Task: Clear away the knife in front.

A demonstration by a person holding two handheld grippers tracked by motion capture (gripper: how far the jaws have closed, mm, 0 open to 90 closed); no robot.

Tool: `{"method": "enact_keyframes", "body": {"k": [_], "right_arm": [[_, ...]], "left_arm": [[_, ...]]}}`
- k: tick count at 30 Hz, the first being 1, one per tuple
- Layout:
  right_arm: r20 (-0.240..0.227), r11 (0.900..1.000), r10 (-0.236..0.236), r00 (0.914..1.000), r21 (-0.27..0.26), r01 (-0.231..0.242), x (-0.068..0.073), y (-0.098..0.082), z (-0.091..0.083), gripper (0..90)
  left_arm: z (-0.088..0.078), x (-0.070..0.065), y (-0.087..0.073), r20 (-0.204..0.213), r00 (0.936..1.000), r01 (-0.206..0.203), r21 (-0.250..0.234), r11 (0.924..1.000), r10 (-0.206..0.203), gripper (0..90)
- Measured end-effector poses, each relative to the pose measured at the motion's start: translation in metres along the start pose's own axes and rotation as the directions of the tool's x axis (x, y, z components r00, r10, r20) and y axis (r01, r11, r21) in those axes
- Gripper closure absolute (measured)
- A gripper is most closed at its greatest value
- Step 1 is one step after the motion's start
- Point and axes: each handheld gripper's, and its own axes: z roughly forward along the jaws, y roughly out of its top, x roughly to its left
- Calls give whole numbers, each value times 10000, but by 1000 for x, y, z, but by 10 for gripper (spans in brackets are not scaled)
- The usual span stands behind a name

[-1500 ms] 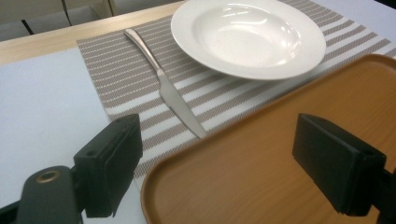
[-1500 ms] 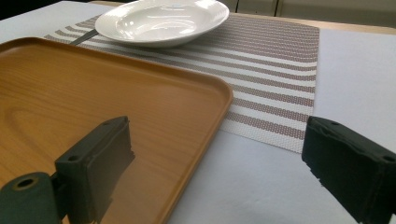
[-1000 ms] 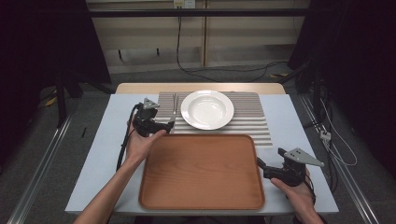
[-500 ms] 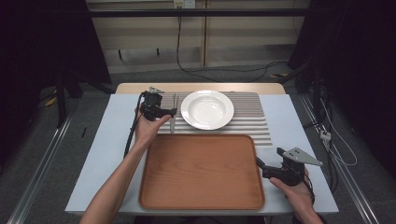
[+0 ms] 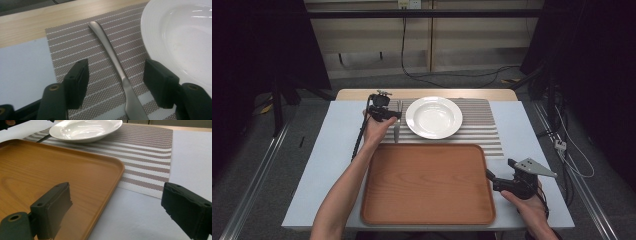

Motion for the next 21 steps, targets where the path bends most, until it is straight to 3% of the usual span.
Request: {"method": "enact_keyframes", "body": {"k": [3, 12, 14, 21], "right_arm": [[-4, 10000, 2, 10000, 21, -2, 0, 0, 0, 87], [-14, 10000, -3, 10000, 61, 3, 0, 0, 1, 87], [-45, 10000, 7, 10000, 54, -7, -1, 0, 0, 87], [-86, 10000, 40, 10000, 58, -39, -1, 0, 1, 87]], "left_arm": [[10, -2, 1, -86, 10000, 9, 128, 9999, -8, 459], [36, -6, 1, -175, 9993, 349, 534, 9980, -340, 556], [37, -7, 2, -310, 9992, 283, 543, 9981, -266, 626], [42, -7, 9, -525, 9983, 294, 771, 9966, -254, 694]]}}
